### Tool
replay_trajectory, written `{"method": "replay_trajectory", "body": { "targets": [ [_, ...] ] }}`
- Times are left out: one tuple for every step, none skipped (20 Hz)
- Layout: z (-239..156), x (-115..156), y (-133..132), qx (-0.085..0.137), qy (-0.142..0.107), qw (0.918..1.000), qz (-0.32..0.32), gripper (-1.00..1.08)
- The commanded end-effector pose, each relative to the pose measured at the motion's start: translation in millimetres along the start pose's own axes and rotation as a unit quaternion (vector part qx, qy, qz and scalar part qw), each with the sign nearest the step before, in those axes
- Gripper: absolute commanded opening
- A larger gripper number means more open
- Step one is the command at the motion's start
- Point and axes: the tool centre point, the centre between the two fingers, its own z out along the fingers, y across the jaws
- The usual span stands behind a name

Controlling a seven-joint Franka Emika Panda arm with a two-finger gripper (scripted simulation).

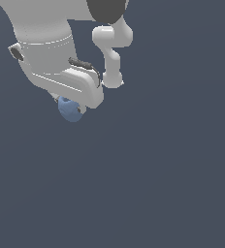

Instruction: Pick up the object and move it to a goal position.

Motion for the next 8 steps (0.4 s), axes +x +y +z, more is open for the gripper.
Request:
{"method": "replay_trajectory", "body": {
  "targets": [
    [-6.6,3.0,1.3,0.000,0.000,1.0000,0.000,-1.00],
    [-8.4,3.9,1.7,0.000,0.000,1.0000,0.000,-1.00],
    [-9.9,4.6,2.0,0.000,0.000,1.0000,0.000,-1.00],
    [-11.2,5.2,2.2,0.000,0.000,1.0000,0.000,-1.00],
    [-12.1,5.7,2.4,0.000,0.000,1.0000,0.000,-1.00],
    [-12.8,6.0,2.5,0.000,0.000,1.0000,0.000,-1.00],
    [-13.2,6.2,2.6,0.000,0.000,1.0000,0.000,-1.00],
    [-13.3,6.3,2.6,0.000,0.000,1.0000,0.000,-1.00]
  ]
}}
